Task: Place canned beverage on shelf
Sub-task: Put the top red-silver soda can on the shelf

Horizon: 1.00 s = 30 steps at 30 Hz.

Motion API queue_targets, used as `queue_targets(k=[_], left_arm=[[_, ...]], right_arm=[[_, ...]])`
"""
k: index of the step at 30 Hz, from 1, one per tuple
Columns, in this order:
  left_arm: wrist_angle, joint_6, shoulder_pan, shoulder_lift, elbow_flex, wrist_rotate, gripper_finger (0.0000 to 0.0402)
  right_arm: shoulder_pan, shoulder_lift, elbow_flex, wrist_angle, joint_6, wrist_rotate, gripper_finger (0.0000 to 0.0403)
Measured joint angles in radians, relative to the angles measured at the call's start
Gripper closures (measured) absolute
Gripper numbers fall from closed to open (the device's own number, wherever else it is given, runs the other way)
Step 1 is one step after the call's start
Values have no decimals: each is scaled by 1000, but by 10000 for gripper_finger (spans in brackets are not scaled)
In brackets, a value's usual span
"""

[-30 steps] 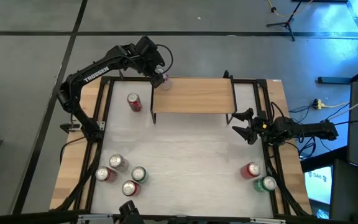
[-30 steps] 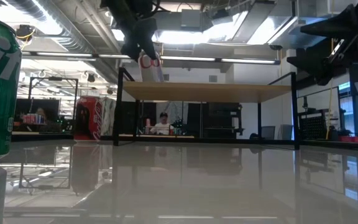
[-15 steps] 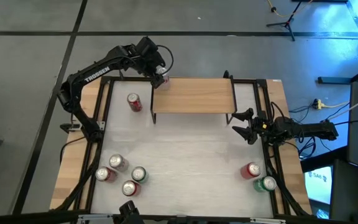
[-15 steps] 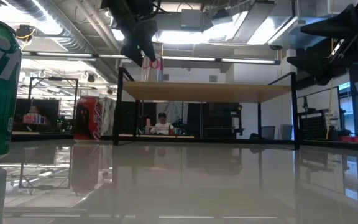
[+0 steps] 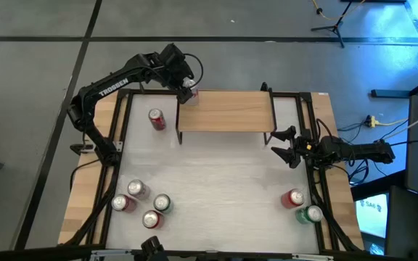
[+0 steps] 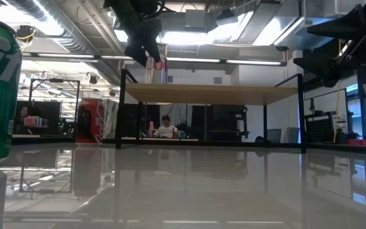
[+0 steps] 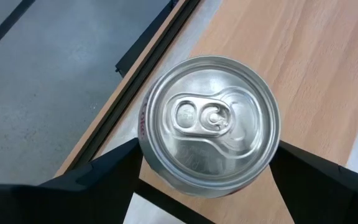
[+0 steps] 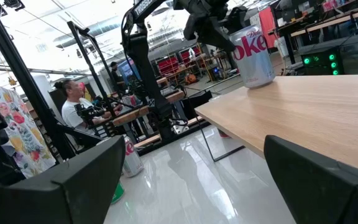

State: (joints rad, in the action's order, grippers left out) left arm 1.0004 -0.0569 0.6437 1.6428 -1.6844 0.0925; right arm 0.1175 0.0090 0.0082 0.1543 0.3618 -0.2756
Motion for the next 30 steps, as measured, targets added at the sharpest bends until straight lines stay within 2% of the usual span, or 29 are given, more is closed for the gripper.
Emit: queue_targets(k=[9, 22, 30], left_arm=[[4, -25, -10, 0, -1, -8, 70], [1, -27, -10, -2, -2, -103, 70], [2, -27, -11, -34, -2, -101, 70]], right_arm=[[0, 0, 0, 0, 0, 0, 22], [0, 0, 0, 0, 0, 0, 22], [0, 0, 0, 0, 0, 1, 22]])
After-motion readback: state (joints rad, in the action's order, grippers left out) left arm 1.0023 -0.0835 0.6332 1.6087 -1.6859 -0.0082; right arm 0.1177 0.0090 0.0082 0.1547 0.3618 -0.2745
